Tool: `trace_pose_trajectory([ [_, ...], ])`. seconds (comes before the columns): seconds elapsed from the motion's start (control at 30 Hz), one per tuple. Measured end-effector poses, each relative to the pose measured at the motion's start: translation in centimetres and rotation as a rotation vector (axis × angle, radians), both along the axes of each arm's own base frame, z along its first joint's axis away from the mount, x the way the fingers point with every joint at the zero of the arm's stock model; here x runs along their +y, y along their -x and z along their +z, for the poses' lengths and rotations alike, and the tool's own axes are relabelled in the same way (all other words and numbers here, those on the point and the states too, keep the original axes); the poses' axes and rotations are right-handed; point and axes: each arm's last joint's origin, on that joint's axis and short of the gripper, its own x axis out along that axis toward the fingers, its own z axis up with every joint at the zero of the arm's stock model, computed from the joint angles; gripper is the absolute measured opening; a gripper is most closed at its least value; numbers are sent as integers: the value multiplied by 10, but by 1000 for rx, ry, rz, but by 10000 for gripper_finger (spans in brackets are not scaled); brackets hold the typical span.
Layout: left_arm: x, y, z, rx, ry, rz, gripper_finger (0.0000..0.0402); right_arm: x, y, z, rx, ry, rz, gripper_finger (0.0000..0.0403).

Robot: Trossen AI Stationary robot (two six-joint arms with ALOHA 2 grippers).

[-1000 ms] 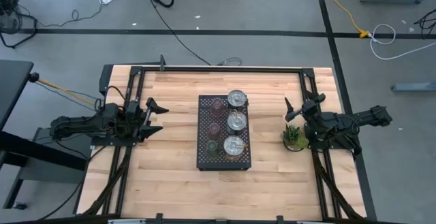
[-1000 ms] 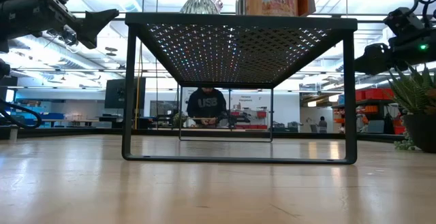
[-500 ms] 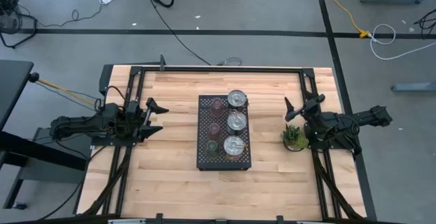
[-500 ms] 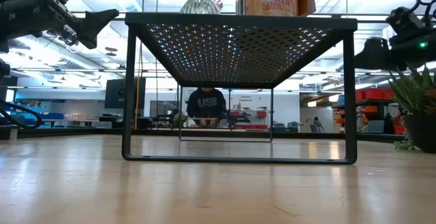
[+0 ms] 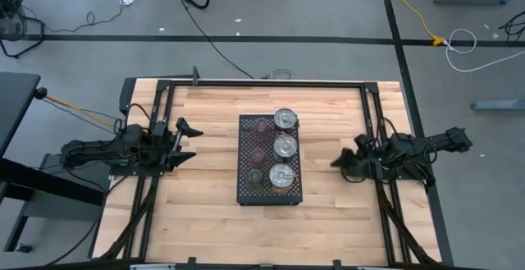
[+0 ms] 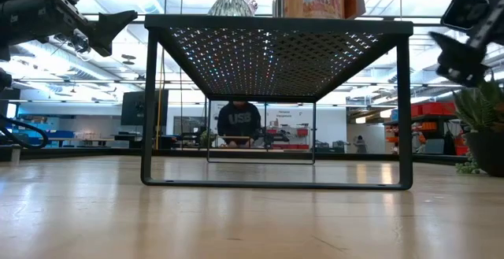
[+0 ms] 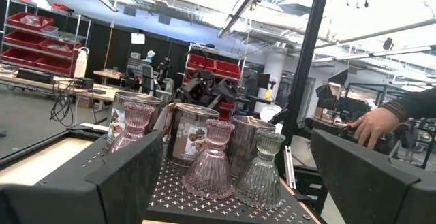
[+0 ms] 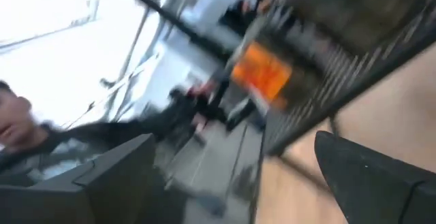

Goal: Pick & Place candle stick holders
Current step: Return to Home Position

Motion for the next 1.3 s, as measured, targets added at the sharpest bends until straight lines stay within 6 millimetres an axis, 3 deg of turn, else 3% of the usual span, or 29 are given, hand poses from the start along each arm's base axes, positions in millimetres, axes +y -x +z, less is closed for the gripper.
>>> trace_pose_trajectory([
  [0.1, 0, 0, 0, 0, 0, 0, 374, 2, 1, -3, 40, -5, 87, 400],
  [0.23, 0, 0, 0, 0, 0, -1, 374, 2, 0, -9, 44, 137, 72, 400],
  [0.4, 0, 0, 0, 0, 0, -2, 374, -3, -2, -9, 4, 312, -137, 400],
  [0.67, -3, 0, 0, 0, 0, -32, 374, -11, -2, -3, -25, 401, -408, 400],
  [1.3, -3, 0, 0, 1, 0, -38, 374, -11, -2, -2, -40, 431, -413, 400],
])
